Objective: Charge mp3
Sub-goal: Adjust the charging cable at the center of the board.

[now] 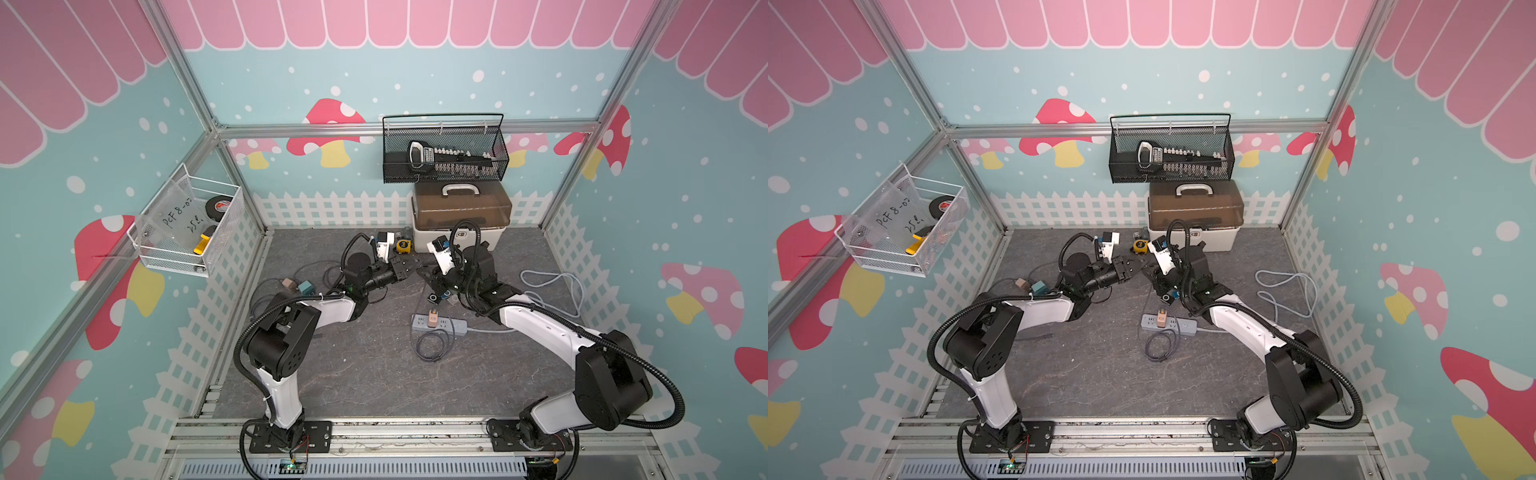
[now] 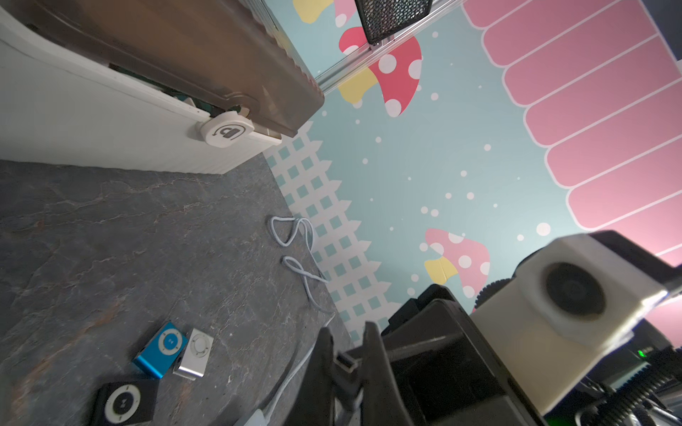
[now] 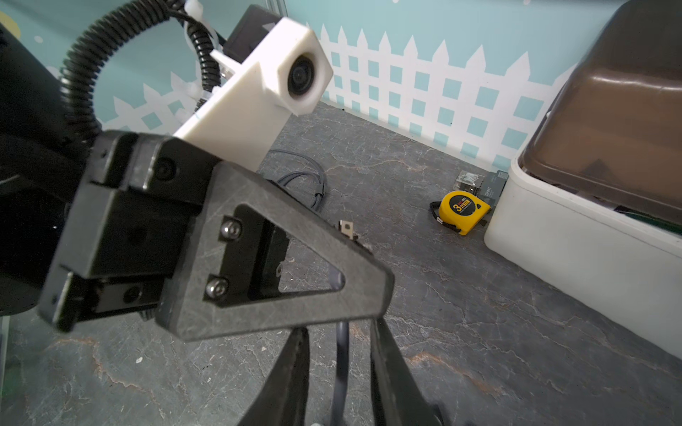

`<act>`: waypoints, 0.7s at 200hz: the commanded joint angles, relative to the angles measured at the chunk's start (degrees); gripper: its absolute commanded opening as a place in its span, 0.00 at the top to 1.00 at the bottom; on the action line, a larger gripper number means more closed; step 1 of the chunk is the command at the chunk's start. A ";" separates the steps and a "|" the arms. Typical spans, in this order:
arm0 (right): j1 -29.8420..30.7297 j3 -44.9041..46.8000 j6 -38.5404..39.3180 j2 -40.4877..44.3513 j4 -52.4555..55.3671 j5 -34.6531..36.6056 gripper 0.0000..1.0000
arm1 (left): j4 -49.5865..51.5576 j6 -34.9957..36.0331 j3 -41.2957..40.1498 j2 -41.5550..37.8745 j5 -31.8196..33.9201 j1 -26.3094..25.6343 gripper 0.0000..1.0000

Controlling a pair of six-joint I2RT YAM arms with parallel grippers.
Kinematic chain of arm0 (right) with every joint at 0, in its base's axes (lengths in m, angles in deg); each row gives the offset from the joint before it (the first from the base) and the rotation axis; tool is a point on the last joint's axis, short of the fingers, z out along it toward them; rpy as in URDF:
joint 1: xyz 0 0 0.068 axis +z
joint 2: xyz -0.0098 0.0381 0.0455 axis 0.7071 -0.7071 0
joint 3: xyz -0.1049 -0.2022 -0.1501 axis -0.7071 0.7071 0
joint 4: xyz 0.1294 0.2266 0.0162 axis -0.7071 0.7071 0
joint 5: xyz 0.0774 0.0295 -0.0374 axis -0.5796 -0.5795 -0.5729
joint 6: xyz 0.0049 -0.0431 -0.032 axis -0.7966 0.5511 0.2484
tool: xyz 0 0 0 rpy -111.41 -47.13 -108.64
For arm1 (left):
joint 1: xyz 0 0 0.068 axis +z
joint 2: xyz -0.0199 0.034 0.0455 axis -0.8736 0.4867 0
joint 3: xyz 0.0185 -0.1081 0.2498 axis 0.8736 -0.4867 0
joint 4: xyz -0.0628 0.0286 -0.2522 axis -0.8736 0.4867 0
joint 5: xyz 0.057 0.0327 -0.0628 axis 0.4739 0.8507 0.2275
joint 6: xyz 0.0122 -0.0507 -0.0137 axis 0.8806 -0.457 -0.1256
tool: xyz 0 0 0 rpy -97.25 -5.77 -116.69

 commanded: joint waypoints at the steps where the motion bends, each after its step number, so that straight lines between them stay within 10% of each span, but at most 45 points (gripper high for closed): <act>1: -0.18 1.26 -0.68 -0.24 -1.63 -0.35 0.69 | 10.27 6.49 3.22 -4.77 2.36 -0.13 1.00; 94: -0.22 2.19 -4.74 -2.04 -7.64 -2.36 0.93 | 30.52 17.36 9.62 -9.34 8.83 -2.70 1.00; 140: -0.22 3.61 -4.87 -0.56 -10.61 -1.94 1.00 | 29.46 18.30 8.25 -10.04 9.77 -2.60 0.65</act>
